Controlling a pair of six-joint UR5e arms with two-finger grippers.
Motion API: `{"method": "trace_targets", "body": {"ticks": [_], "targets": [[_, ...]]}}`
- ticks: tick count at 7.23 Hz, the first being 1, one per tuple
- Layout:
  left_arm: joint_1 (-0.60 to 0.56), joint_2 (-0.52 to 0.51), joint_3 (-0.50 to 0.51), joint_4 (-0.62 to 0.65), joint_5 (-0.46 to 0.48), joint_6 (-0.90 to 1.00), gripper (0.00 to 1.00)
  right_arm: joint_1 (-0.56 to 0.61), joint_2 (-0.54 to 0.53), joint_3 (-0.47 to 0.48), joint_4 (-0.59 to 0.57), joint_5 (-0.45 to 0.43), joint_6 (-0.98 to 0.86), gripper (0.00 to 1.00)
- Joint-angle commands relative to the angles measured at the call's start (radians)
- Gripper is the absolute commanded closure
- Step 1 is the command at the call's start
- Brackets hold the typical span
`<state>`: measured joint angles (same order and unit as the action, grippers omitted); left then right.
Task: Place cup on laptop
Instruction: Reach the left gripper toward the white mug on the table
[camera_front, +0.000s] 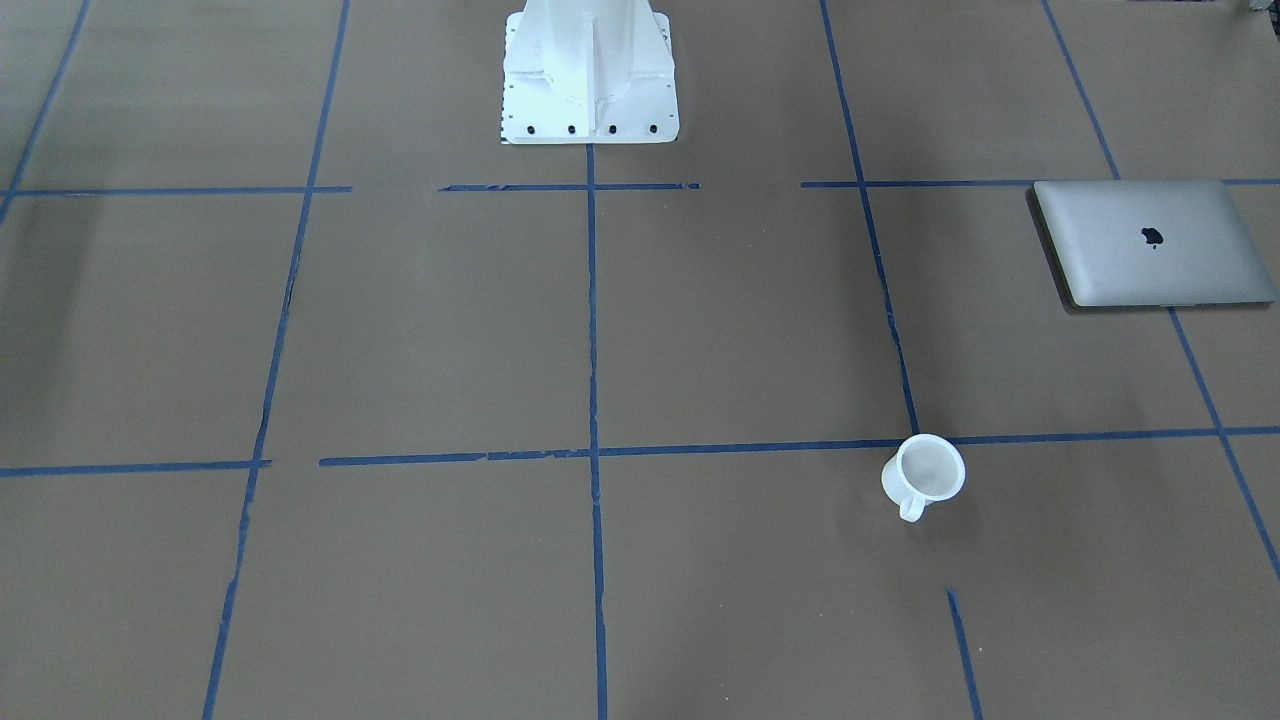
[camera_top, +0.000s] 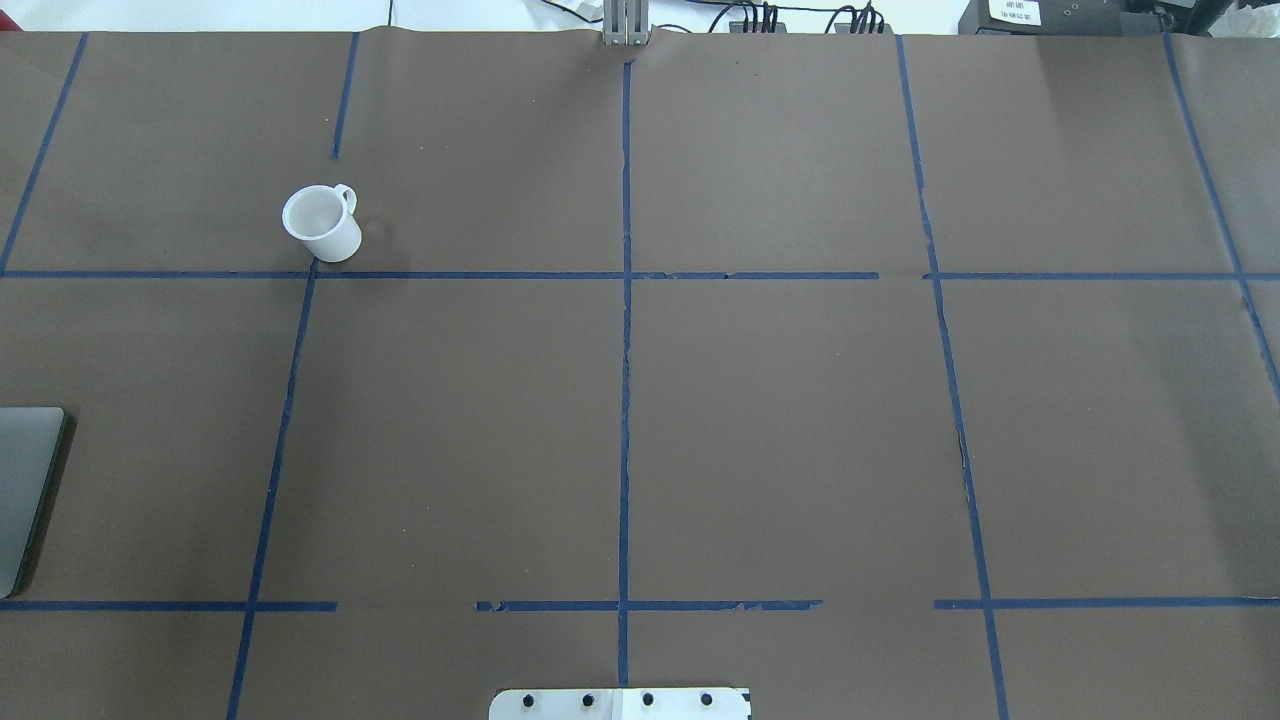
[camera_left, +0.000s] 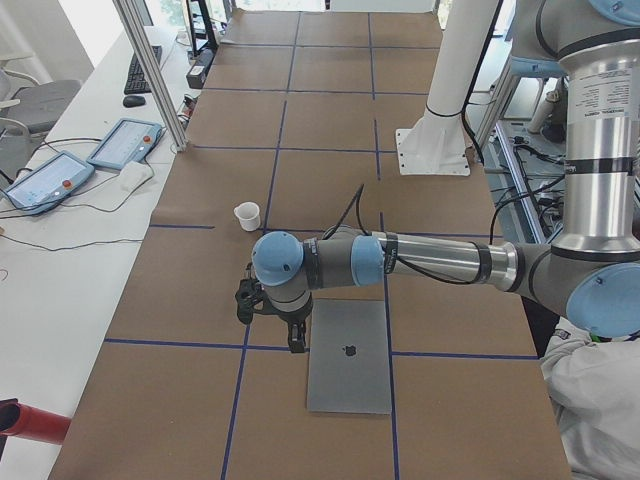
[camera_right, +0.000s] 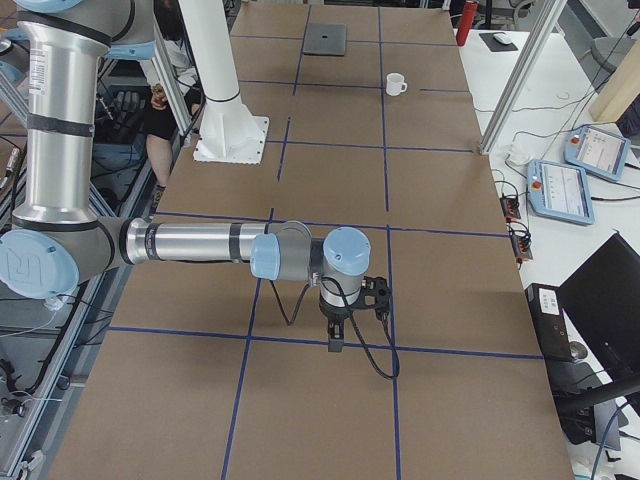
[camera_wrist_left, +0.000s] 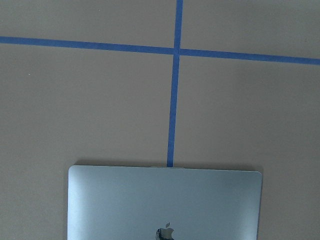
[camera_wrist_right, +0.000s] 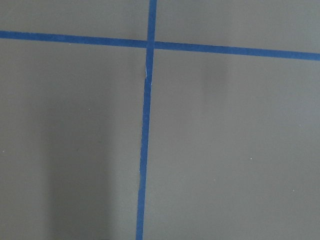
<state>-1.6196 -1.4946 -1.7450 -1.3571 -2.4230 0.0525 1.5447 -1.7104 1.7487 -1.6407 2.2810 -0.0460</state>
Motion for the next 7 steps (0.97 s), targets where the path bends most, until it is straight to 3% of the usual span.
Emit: {"method": "trace_targets", "body": {"ticks": [1, 4, 6, 7], "targets": [[-0.008, -0.001, -0.036, 0.006, -0.004, 0.000, 0.00, 0.000, 0.000, 0.000, 0.001, -0.002, 0.000, 0.00], [-0.003, -0.003, -0.044, -0.013, -0.005, -0.005, 0.00, 0.000, 0.001, 0.000, 0.001, 0.000, 0.000, 0.00], [0.120, -0.009, -0.039, -0.220, -0.007, -0.044, 0.00, 0.000, 0.000, 0.000, 0.001, 0.000, 0.000, 0.00], [0.180, -0.062, -0.028, -0.285, -0.007, -0.177, 0.00, 0.000, 0.000, 0.000, 0.001, 0.000, 0.000, 0.00]]}}
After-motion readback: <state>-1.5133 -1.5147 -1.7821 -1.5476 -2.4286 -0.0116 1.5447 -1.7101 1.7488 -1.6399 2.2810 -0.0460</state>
